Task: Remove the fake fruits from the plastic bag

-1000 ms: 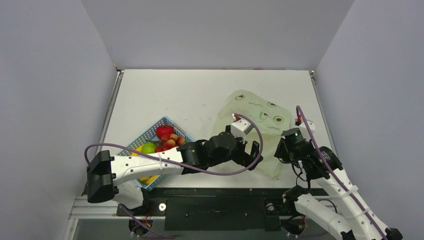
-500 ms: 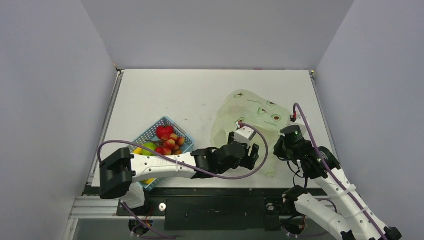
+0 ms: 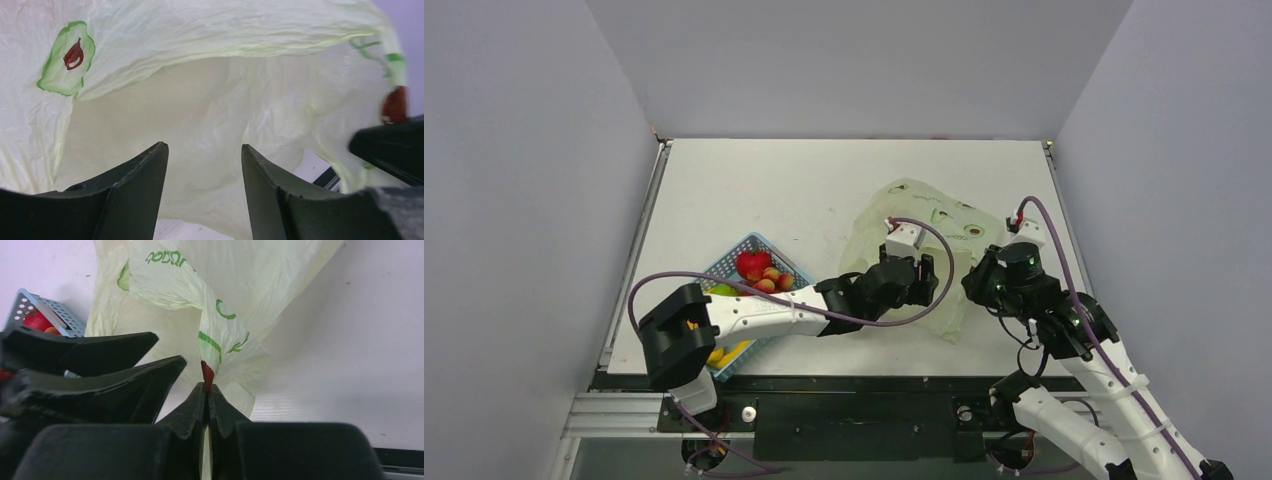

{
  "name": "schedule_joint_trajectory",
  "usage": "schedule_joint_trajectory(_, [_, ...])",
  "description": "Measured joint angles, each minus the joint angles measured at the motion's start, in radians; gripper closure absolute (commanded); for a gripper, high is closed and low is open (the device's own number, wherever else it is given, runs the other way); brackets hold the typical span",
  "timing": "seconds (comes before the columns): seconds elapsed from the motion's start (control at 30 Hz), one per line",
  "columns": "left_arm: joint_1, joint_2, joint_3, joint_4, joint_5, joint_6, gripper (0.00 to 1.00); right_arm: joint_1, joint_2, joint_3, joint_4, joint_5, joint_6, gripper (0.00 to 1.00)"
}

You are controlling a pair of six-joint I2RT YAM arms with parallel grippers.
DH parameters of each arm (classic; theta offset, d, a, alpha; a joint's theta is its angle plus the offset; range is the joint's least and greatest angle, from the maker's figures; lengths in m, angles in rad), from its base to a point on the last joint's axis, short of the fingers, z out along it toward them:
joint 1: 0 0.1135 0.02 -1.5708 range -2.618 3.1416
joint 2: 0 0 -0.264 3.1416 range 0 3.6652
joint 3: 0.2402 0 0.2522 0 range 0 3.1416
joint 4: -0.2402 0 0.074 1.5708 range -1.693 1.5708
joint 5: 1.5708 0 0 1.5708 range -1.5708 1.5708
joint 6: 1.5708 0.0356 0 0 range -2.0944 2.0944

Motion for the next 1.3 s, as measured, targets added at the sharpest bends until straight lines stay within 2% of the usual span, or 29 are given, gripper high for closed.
schedule_joint_trajectory(0.23, [0.051, 0.104, 0.006, 0.048, 0.006, -0.034, 0.47, 0.000, 0.019, 0.034, 0.027, -0.020, -0.001, 1.00])
schedule_joint_trajectory(0.53, [0.134, 0.232, 0.099, 0.092, -0.030, -0.048, 0.26, 0.000, 0.021, 0.034, 0.027, -0.024, -0.001, 1.00])
schedule_joint_trajectory(0.7, [0.151, 0.301, 0.142, 0.105, -0.077, -0.023, 0.10, 0.000, 0.019, 0.034, 0.027, -0.028, -0.001, 1.00])
schedule_joint_trajectory(0.83, [0.170, 0.363, 0.195, 0.095, -0.127, 0.007, 0.03, 0.000, 0.016, 0.033, 0.027, -0.031, -0.001, 1.00])
schedule_joint_trajectory(1.0, [0.185, 0.434, 0.273, 0.078, -0.195, 0.052, 0.03, 0.000, 0.009, 0.024, 0.027, -0.031, -0.001, 1.00])
schedule_joint_trajectory(1.23, [0.214, 0.551, 0.387, 0.043, -0.220, 0.084, 0.03, 0.000, 0.009, 0.014, 0.028, -0.032, -0.001, 1.00])
schedule_joint_trajectory(1.3, [0.227, 0.587, 0.425, 0.026, -0.230, 0.091, 0.07, 0.000, 0.009, 0.006, 0.028, -0.032, -0.001, 1.00])
